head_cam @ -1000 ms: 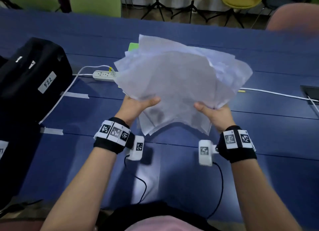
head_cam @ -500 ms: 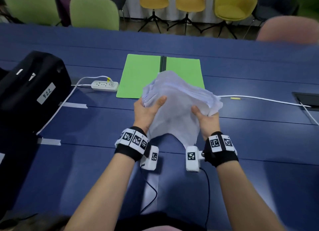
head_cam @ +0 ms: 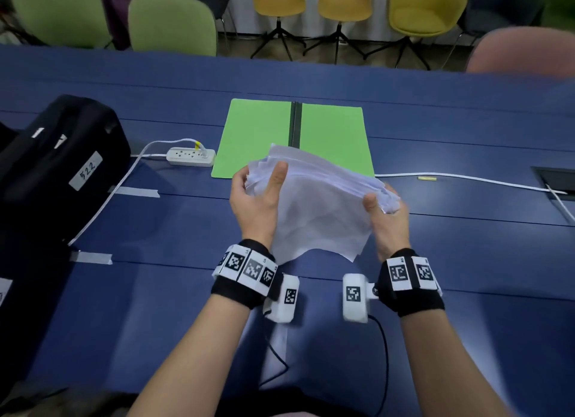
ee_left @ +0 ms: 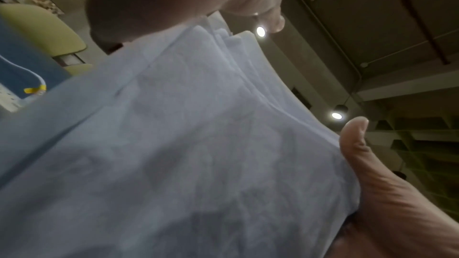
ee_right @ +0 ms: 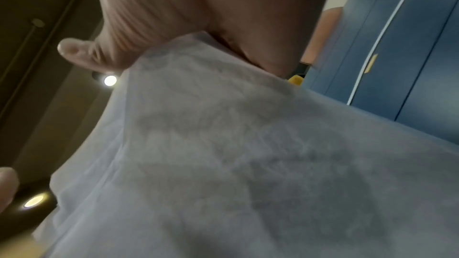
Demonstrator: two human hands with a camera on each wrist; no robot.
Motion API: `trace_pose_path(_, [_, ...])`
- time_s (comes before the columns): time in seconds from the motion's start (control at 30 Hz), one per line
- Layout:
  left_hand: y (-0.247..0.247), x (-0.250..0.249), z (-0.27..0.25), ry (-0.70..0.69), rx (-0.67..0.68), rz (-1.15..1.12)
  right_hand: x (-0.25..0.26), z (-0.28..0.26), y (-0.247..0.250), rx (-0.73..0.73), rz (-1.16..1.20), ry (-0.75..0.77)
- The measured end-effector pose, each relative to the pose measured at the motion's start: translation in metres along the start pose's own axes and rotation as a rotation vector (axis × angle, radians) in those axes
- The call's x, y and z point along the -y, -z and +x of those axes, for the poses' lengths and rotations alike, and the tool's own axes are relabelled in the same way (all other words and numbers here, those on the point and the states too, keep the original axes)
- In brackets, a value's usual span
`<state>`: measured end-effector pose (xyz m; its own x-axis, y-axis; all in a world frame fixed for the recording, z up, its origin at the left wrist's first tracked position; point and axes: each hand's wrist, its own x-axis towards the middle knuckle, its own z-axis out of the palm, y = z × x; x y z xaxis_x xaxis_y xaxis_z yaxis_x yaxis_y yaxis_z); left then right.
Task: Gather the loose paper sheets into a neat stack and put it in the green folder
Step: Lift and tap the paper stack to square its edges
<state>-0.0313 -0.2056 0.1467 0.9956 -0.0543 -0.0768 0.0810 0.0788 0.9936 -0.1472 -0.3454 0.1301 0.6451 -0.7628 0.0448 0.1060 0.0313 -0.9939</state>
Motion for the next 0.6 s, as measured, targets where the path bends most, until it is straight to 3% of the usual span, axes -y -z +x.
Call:
trace_pose_path(0.13, [-0.010, -0.004, -0.001, 0.037, -0.074, 0.003, -0.002, -0.001, -0.006, -0.215, 0.070, -0.018])
trace_pose_path(0.27, [-0.015, -0.005, -0.004, 0.063, -0.085, 0.035, -0.003, 0.000, -0.006, -0.321, 0.115, 0.025])
trace_pose_path(0.6, [-0.033, -0.015, -0.008, 0.121, -0.035, 0.142, -0.002, 0.008, -0.002, -0.348, 0.130, 0.063])
